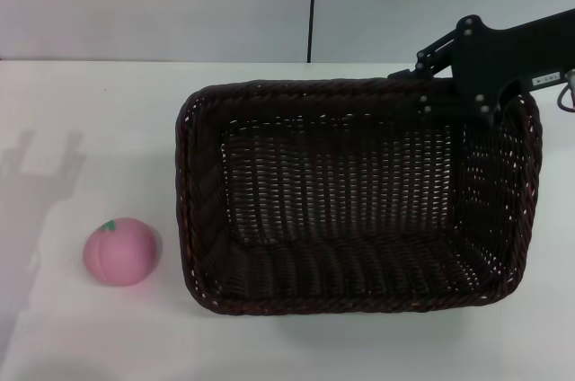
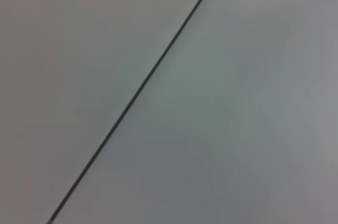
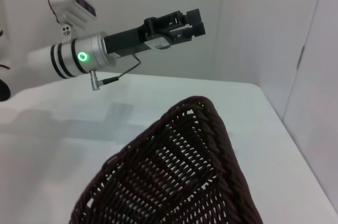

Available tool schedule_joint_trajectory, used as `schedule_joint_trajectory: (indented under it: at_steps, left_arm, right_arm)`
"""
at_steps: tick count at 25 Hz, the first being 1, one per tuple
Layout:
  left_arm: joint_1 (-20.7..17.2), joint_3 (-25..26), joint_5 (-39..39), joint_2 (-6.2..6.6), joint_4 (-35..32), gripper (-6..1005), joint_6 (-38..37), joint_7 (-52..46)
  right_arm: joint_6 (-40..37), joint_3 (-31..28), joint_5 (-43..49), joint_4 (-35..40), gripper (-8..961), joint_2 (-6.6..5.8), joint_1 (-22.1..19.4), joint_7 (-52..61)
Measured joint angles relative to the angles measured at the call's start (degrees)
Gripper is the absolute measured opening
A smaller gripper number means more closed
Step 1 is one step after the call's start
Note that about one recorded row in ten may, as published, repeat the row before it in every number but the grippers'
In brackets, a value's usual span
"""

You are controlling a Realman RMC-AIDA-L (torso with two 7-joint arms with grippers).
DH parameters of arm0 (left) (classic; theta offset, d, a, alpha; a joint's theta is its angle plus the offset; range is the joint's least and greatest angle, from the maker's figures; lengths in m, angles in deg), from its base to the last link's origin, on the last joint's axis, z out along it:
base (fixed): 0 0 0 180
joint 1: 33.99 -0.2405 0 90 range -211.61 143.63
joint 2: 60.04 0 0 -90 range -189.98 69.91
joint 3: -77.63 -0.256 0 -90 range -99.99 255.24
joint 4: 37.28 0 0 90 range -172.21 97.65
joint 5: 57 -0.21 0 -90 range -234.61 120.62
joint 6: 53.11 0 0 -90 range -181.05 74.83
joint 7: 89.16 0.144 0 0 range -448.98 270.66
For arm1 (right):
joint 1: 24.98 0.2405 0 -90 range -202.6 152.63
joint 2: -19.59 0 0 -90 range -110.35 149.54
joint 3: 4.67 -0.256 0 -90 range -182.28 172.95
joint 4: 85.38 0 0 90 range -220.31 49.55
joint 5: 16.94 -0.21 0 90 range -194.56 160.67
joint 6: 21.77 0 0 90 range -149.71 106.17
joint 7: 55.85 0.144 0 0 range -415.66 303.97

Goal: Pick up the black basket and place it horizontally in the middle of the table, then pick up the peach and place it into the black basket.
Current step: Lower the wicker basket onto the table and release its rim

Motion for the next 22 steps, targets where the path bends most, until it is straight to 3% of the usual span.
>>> schedule_joint_trajectory:
  at_steps: [12, 17, 22]
  left_arm:
    - [-0.3, -1.1, 0.0, 0.0, 0.0, 700, 1.2, 0.0]
    - [-0.1, -1.5, 0.0, 0.01, 0.0, 697, 2.4, 0.0]
    - [0.3, -1.5, 0.0, 0.13, -0.3, 693, 2.7, 0.0]
  right_arm:
    - [11.9, -0.1, 0.8, 2.8, 313, 1.19, -0.1, -0.2]
    - [18.2, -5.5, -0.9, 7.9, 464, 2.29, -1.7, -1.3]
    - [18.6, -10.7, -12.0, 9.0, 461, 2.67, -6.3, -3.6]
